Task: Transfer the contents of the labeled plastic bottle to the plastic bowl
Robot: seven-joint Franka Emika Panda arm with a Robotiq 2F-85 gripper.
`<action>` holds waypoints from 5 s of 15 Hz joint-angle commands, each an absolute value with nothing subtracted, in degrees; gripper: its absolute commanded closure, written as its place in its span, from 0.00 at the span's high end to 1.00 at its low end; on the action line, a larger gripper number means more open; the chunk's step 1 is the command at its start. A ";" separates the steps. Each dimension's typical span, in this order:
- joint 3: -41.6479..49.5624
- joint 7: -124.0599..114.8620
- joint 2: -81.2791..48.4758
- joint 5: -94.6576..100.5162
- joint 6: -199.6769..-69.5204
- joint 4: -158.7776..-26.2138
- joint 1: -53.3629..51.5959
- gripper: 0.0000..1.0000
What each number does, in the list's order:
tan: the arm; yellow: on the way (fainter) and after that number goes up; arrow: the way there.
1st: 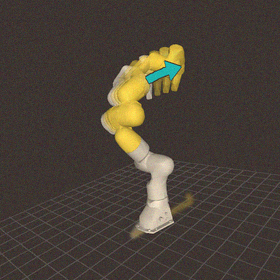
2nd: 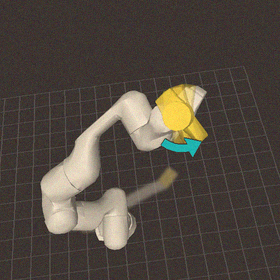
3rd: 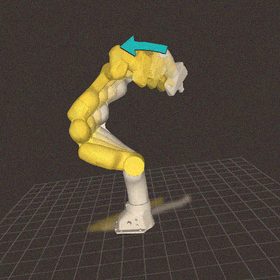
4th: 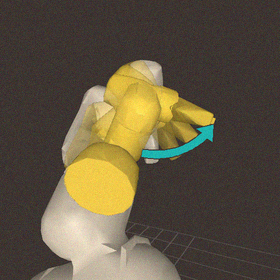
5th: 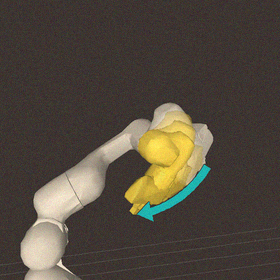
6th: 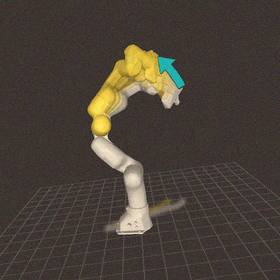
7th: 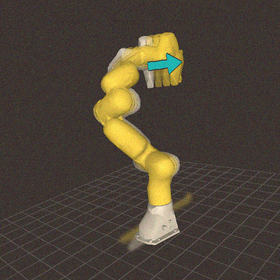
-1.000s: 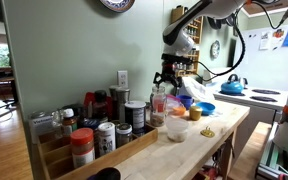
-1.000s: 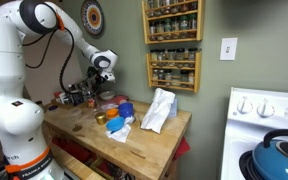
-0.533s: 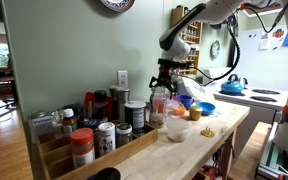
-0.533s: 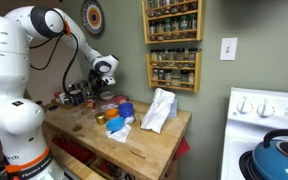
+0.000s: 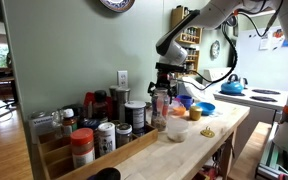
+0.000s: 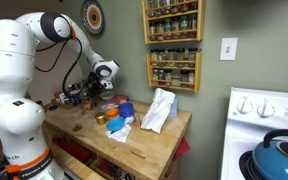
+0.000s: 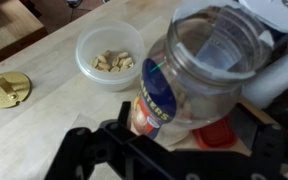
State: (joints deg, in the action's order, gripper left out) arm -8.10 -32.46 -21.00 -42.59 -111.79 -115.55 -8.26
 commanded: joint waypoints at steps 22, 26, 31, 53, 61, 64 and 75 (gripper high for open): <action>-6.41 -35.90 -28.59 -43.24 -89.18 -103.64 -10.55 1.00; -6.34 -36.07 -29.12 -42.82 -89.10 -103.65 -11.52 1.00; -5.95 -35.68 -29.53 -42.74 -90.78 -103.99 -12.04 1.00; -4.58 -37.12 -32.41 -43.37 -92.76 -103.95 -11.91 1.00; -3.94 -39.27 -31.62 -43.54 -92.72 -103.50 -11.47 0.63; -3.57 -41.24 -29.84 -43.18 -92.28 -103.34 -11.50 0.63; -4.24 -64.44 -18.27 -26.04 -88.26 -102.24 -14.75 0.63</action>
State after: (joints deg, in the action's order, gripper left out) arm -4.06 -57.33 -21.47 -32.04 -90.78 -101.93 -13.25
